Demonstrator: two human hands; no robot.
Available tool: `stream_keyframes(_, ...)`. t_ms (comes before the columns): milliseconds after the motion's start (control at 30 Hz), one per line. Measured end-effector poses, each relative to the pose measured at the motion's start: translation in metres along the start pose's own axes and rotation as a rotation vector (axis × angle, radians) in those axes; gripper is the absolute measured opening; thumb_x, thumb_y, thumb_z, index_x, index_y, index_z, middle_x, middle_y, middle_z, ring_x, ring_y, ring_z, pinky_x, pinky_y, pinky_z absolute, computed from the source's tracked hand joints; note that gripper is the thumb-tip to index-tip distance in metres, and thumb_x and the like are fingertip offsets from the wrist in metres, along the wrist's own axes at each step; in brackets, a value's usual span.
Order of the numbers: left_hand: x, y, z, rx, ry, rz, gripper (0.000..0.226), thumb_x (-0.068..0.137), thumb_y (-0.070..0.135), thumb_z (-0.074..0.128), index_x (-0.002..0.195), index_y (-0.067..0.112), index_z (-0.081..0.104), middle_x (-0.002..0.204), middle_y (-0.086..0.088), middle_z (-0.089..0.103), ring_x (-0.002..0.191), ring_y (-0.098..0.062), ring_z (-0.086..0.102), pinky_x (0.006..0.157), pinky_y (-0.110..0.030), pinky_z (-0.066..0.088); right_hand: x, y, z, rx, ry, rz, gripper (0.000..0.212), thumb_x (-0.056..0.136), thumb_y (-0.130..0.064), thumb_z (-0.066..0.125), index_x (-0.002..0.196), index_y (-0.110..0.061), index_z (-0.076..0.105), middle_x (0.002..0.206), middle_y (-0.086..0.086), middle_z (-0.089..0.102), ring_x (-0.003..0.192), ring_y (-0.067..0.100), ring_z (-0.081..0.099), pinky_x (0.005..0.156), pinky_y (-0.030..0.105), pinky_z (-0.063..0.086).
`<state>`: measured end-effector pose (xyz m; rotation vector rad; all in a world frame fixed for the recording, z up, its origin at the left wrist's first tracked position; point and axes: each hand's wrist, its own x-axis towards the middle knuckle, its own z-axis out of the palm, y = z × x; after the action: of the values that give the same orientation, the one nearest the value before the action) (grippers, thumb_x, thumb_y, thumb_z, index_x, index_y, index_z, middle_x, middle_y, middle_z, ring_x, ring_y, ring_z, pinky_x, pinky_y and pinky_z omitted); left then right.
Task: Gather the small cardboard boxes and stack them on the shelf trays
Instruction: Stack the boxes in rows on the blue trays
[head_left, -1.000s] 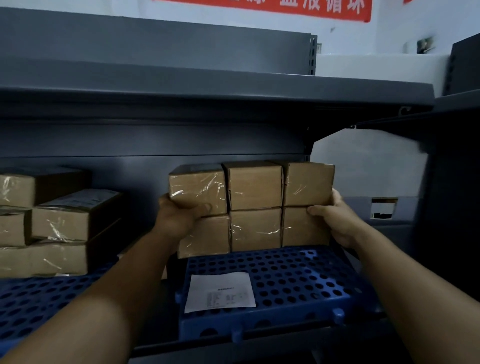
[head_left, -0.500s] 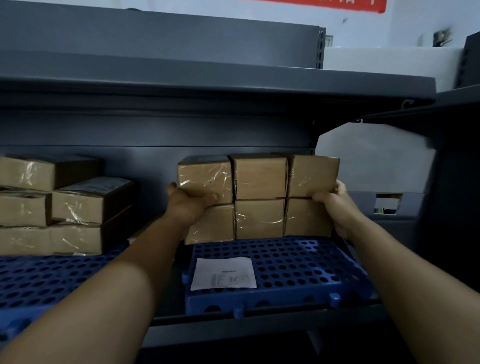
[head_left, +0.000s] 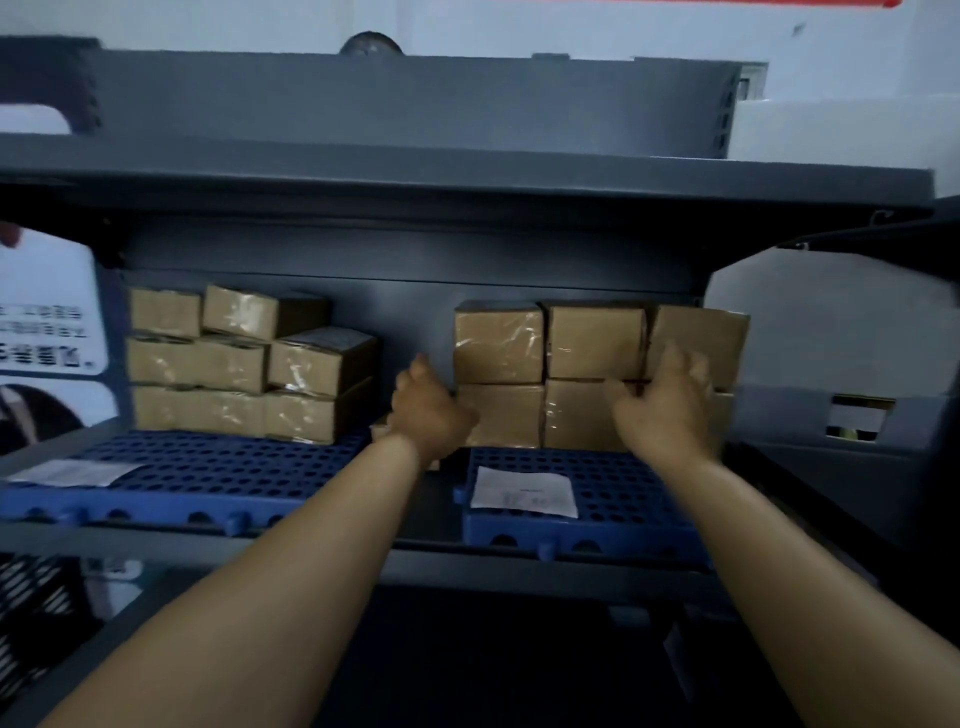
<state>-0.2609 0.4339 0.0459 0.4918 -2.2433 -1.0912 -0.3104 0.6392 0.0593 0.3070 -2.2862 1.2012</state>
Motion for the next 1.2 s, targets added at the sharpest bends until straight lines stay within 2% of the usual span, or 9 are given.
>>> stream_keyframes(100, -0.001, -0.013, -0.031, 0.134, -0.013, 0.011, 0.076, 0.075, 0.028, 0.07, 0.141, 0.013, 0.036, 0.141, -0.014, 0.043, 0.128, -0.034, 0.043, 0.105, -0.049, 0.039, -0.022, -0.036, 0.02, 0.033, -0.185, -0.059, 0.063, 0.088, -0.029, 0.062, 0.143, -0.021, 0.032, 0.15, 0.001, 0.022, 0.134, 0.026, 0.034, 0.106, 0.036, 0.036)
stream_keyframes(200, -0.002, -0.023, -0.065, 0.188, 0.007, -0.001, 0.064, 0.084, 0.014, 0.062, 0.142, 0.007, 0.036, 0.142, -0.018, 0.043, 0.129, -0.034, 0.044, 0.108, -0.036, 0.036, -0.04, -0.075, 0.047, -0.012, -0.383, -0.13, 0.065, 0.087, -0.032, 0.062, 0.144, -0.026, 0.031, 0.151, 0.001, 0.028, 0.134, 0.026, 0.035, 0.103, 0.035, 0.038)
stream_keyframes(300, -0.005, -0.038, -0.092, 0.253, 0.024, 0.03, 0.06, 0.086, 0.014, 0.06, 0.142, 0.009, 0.039, 0.143, -0.017, 0.042, 0.128, -0.033, 0.045, 0.106, -0.033, 0.037, -0.052, -0.102, 0.082, -0.058, -0.543, -0.173, 0.07, 0.087, -0.036, 0.062, 0.146, -0.023, 0.027, 0.148, 0.005, 0.034, 0.132, 0.025, 0.04, 0.099, 0.031, 0.038)
stream_keyframes(367, -0.007, -0.051, -0.108, 0.322, 0.039, 0.074, 0.057, 0.087, 0.016, 0.06, 0.141, 0.01, 0.04, 0.143, -0.015, 0.04, 0.13, -0.032, 0.041, 0.106, -0.034, 0.036, -0.059, -0.113, 0.11, -0.095, -0.613, -0.156, 0.075, 0.086, -0.041, 0.061, 0.148, -0.022, 0.024, 0.149, 0.008, 0.033, 0.132, 0.026, 0.039, 0.102, 0.032, 0.038)
stream_keyframes(500, 0.001, -0.077, -0.14, 0.396, 0.032, 0.141, 0.059, 0.088, 0.02, 0.059, 0.143, 0.017, 0.036, 0.144, -0.013, 0.035, 0.133, -0.03, 0.031, 0.109, -0.035, 0.031, -0.065, -0.125, 0.16, -0.294, -0.557, -0.046, 0.077, 0.085, -0.054, 0.054, 0.146, -0.019, 0.022, 0.147, 0.014, 0.027, 0.131, 0.034, 0.034, 0.105, 0.036, 0.036)
stream_keyframes(667, 0.019, -0.105, -0.178, 0.432, 0.019, 0.216, 0.06, 0.088, 0.027, 0.059, 0.143, 0.022, 0.034, 0.143, -0.012, 0.031, 0.133, -0.031, 0.027, 0.11, -0.039, 0.032, -0.065, -0.129, 0.197, -0.459, -0.432, 0.145, 0.085, 0.084, -0.064, 0.046, 0.145, -0.011, 0.02, 0.145, 0.017, 0.029, 0.129, 0.033, 0.037, 0.1, 0.037, 0.036)
stream_keyframes(800, 0.034, -0.125, -0.197, 0.419, 0.008, 0.256, 0.058, 0.087, 0.029, 0.059, 0.141, 0.022, 0.037, 0.142, -0.013, 0.031, 0.132, -0.032, 0.028, 0.108, -0.042, 0.033, -0.067, -0.134, 0.215, -0.493, -0.341, 0.251, 0.088, 0.08, -0.068, 0.048, 0.142, -0.01, 0.023, 0.144, 0.02, 0.033, 0.129, 0.034, 0.037, 0.099, 0.04, 0.037)
stream_keyframes(967, 0.04, -0.14, -0.212, 0.364, -0.035, 0.292, 0.056, 0.089, 0.028, 0.056, 0.141, 0.023, 0.036, 0.142, -0.01, 0.03, 0.134, -0.029, 0.021, 0.11, -0.036, 0.025, -0.071, -0.147, 0.226, -0.469, -0.281, 0.366, 0.097, 0.075, -0.071, 0.054, 0.142, -0.01, 0.019, 0.142, 0.022, 0.03, 0.128, 0.038, 0.038, 0.096, 0.043, 0.04)
stream_keyframes(1200, 0.043, -0.149, -0.224, 0.377, -0.037, 0.311, 0.057, 0.089, 0.028, 0.055, 0.142, 0.024, 0.034, 0.139, -0.008, 0.032, 0.131, -0.027, 0.023, 0.111, -0.032, 0.021, -0.071, -0.156, 0.218, -0.433, -0.14, 0.302, 0.074, 0.087, -0.057, 0.046, 0.132, -0.002, 0.026, 0.135, 0.026, 0.04, 0.122, 0.038, 0.043, 0.092, 0.038, 0.04)
